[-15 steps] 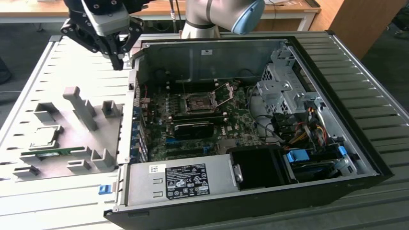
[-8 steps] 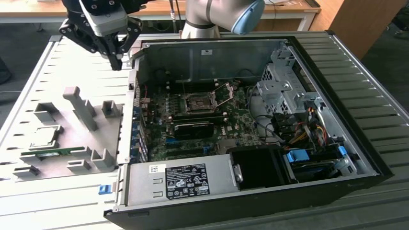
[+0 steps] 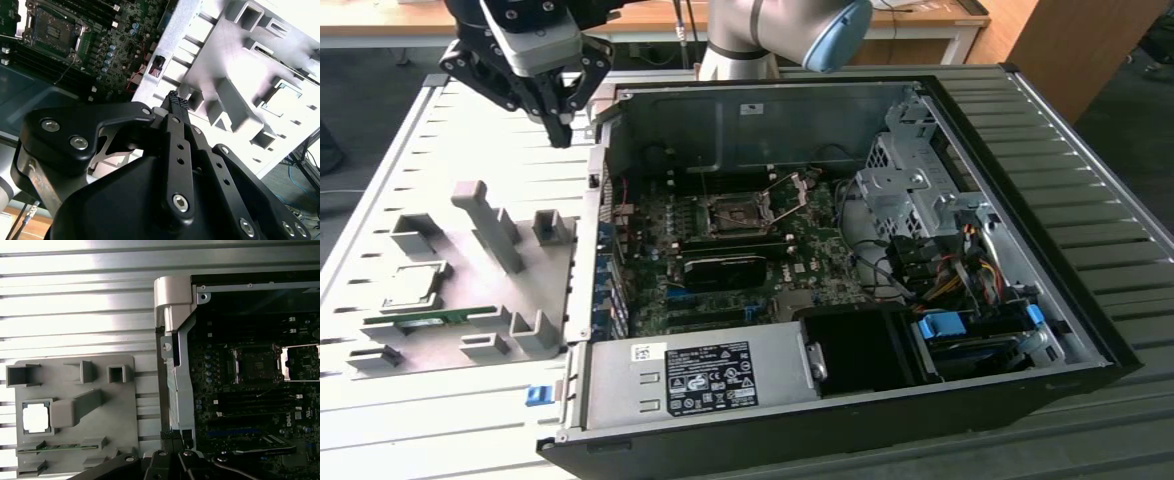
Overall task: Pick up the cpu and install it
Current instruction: 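Reach for the cpu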
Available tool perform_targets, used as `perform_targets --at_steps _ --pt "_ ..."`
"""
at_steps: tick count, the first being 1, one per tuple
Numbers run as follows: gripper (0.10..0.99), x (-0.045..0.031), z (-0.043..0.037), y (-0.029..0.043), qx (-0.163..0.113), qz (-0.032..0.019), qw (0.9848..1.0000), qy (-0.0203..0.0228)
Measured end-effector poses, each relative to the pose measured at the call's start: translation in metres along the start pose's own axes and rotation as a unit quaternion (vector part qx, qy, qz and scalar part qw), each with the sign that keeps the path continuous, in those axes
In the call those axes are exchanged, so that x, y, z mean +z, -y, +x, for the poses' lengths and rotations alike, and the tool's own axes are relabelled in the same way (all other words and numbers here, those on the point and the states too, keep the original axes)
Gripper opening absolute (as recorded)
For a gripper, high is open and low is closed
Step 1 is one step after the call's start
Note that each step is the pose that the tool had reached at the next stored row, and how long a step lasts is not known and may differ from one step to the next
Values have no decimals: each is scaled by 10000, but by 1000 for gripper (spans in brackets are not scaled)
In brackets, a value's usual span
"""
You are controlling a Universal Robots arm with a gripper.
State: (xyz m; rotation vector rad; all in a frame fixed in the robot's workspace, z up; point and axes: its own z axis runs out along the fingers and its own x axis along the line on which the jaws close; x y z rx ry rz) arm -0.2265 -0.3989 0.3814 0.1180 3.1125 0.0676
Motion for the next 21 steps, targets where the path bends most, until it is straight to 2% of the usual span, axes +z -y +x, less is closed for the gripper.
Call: perform_targets --at_steps 21 --pt "106 7 81 7 0 0 10000 0"
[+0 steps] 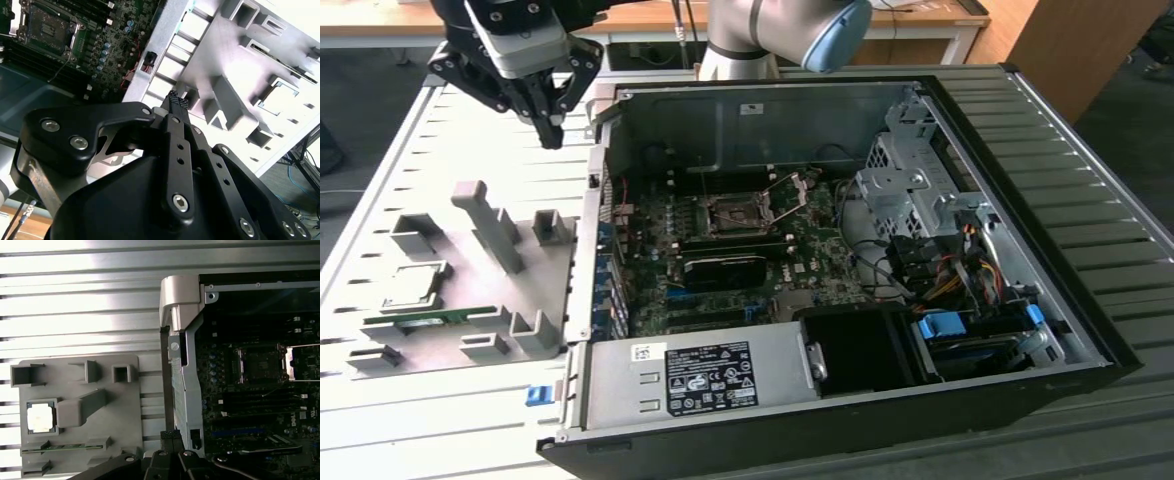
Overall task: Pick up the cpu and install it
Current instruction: 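Reach for the cpu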
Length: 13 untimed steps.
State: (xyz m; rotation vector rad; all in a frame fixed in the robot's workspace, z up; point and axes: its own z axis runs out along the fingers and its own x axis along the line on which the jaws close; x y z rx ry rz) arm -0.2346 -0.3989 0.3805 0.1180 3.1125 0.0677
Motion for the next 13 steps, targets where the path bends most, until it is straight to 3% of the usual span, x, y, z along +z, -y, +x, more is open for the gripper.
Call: perform_targets --at_steps 13 --pt "106 3 45 4 0 0 10000 0"
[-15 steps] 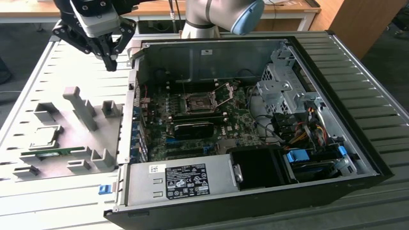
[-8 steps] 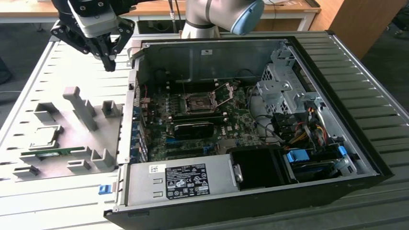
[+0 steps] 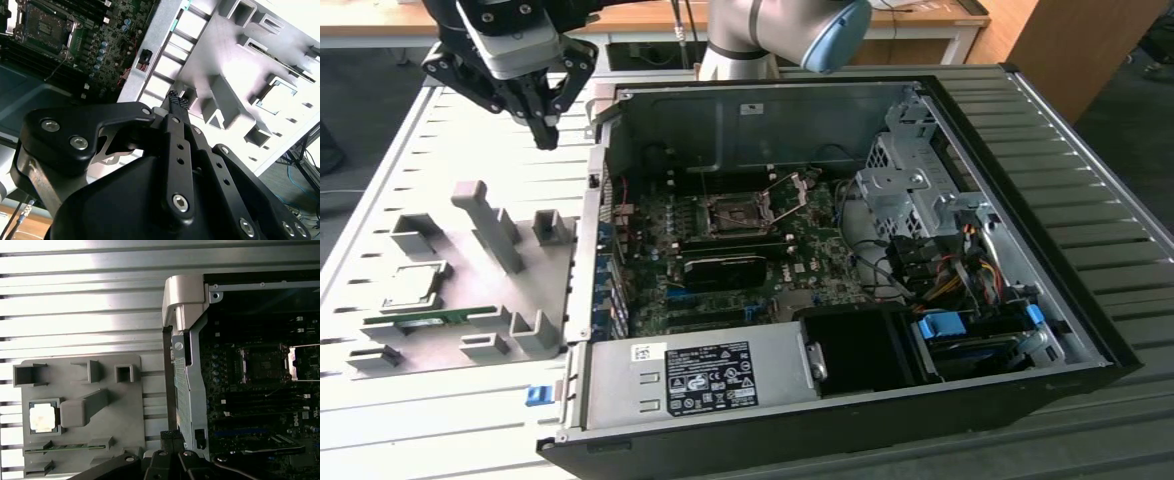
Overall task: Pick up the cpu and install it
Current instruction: 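Reach for the cpu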
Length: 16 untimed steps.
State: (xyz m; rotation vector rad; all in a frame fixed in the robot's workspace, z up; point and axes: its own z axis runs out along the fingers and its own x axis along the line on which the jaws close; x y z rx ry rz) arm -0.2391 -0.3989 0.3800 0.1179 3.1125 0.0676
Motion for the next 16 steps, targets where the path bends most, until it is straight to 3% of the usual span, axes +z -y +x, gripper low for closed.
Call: perform_targets --at_steps 16 --pt "106 5 54 4 0 0 10000 1"
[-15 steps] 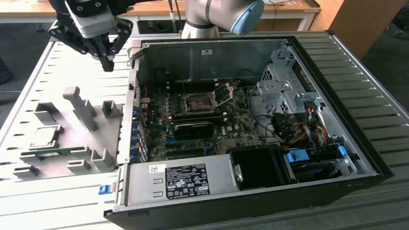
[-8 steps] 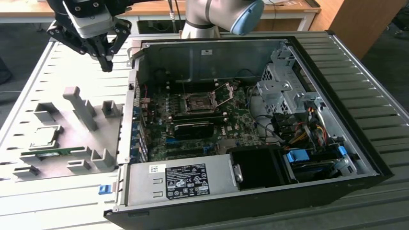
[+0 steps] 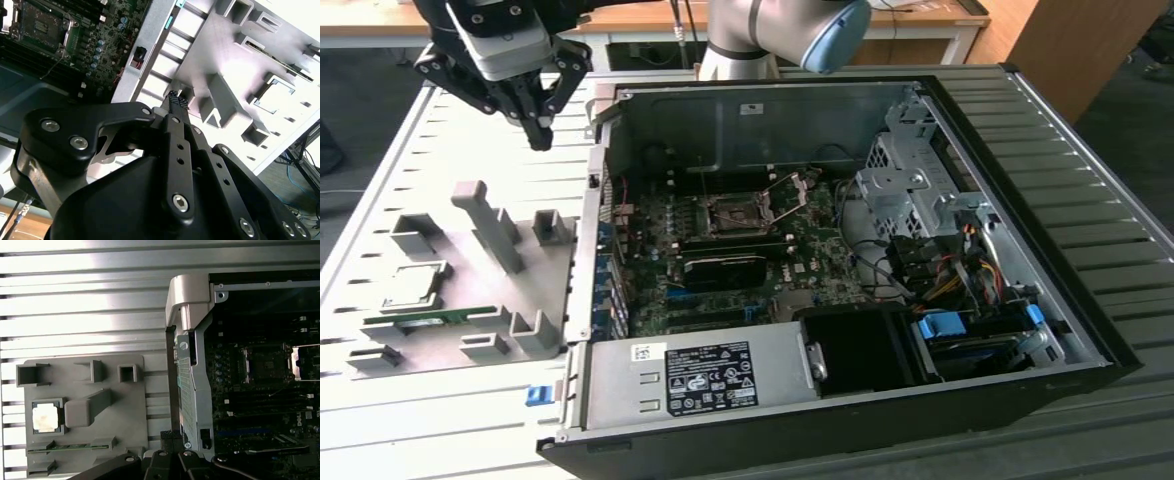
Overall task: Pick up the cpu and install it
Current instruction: 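Reach for the cpu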
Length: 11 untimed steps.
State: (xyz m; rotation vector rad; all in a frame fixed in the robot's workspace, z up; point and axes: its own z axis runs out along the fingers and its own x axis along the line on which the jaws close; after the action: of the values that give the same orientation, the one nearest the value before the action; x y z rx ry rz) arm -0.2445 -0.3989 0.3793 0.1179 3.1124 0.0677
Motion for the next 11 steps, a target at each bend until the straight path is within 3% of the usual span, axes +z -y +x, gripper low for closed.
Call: perform_targets --at_steps 11 --pt "106 2 34 3 0 1 10000 -1"
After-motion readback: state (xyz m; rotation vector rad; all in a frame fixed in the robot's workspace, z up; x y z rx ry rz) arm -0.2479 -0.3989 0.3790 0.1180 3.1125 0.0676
